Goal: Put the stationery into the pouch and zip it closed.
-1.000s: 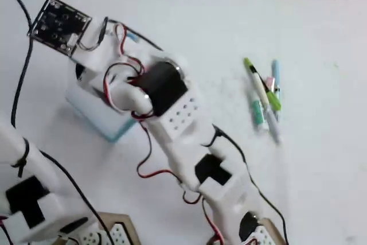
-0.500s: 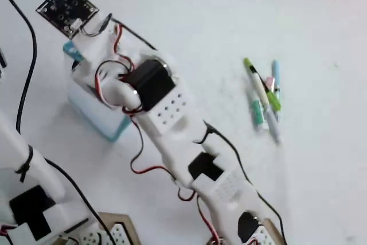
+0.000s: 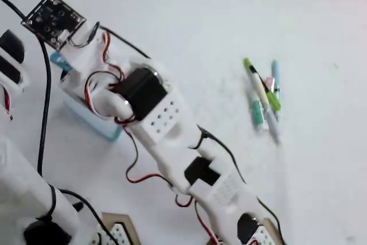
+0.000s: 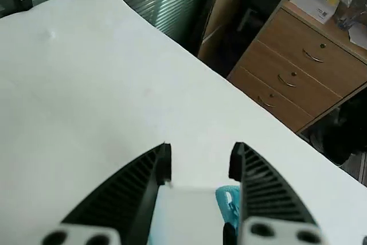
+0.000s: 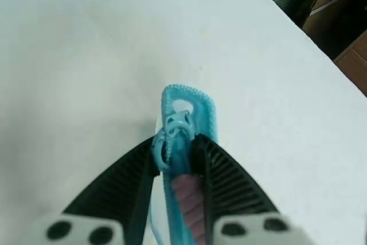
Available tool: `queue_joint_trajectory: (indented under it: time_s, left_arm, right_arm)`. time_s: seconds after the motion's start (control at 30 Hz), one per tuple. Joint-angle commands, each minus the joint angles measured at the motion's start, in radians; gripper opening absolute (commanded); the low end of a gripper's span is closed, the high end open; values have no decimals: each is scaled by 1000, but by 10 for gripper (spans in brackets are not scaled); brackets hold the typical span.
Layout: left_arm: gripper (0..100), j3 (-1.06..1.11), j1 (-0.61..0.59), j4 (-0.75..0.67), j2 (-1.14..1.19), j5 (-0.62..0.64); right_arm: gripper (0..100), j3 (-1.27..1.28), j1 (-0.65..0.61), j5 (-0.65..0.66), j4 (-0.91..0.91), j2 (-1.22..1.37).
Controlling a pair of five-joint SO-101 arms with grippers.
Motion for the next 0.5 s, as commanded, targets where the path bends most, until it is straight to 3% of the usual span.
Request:
queue_joint_trajectory:
  time_s: [0.0, 0.17, 0.47]
  left_arm:
    - [205, 47, 46, 6, -14, 14]
    - [207, 154, 120, 3, -14, -26]
    - [206, 160, 167, -14, 49, -23]
  right_arm:
    - [19, 23, -24, -74, 24, 104]
    - [19, 35, -13, -120, 36, 110]
    - [19, 35, 12, -147, 30, 110]
